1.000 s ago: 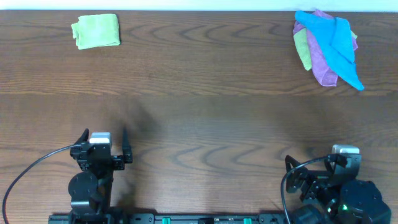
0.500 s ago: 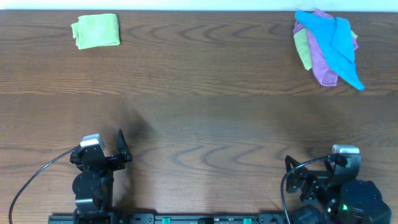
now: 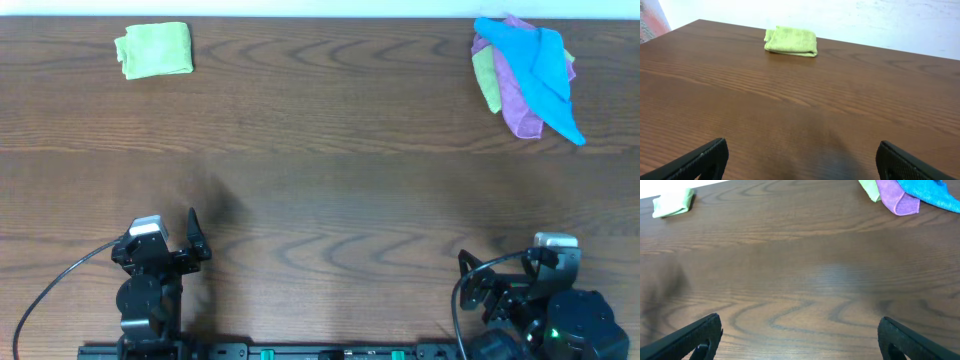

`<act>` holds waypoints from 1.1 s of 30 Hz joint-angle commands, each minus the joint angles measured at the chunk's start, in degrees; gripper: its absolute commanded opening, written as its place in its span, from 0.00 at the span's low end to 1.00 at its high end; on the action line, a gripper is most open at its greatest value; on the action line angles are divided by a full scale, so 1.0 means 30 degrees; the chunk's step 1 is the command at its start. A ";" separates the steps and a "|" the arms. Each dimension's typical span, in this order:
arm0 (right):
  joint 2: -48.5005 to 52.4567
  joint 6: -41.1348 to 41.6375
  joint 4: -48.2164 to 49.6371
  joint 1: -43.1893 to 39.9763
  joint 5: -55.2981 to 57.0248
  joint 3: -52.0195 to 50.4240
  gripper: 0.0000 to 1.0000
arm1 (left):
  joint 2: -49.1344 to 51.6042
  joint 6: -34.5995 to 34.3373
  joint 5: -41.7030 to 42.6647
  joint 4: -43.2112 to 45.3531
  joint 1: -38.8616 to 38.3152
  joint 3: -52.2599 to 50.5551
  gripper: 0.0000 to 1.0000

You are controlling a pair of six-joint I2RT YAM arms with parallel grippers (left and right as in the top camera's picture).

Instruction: Fold the cloth

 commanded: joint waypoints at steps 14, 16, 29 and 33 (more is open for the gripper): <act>-0.0036 -0.0160 -0.0117 0.0109 0.0124 0.0160 0.99 | -0.0197 0.0423 -0.0342 -0.0117 0.0131 -0.0517 0.95; -0.0036 -0.1355 -0.0816 0.0109 0.1705 0.0146 0.99 | -0.0197 0.0423 -0.0350 -0.0117 0.0131 -0.0517 0.95; -0.3825 -1.1679 0.7890 -0.7847 -0.1683 -0.7817 0.99 | -0.0197 0.0423 -0.0342 -0.0117 0.0131 -0.0517 0.96; -0.5078 -1.1642 0.9610 -0.8626 -0.2543 -1.0775 0.99 | -0.0197 0.0415 -0.0350 -0.0117 0.0131 -0.0517 0.95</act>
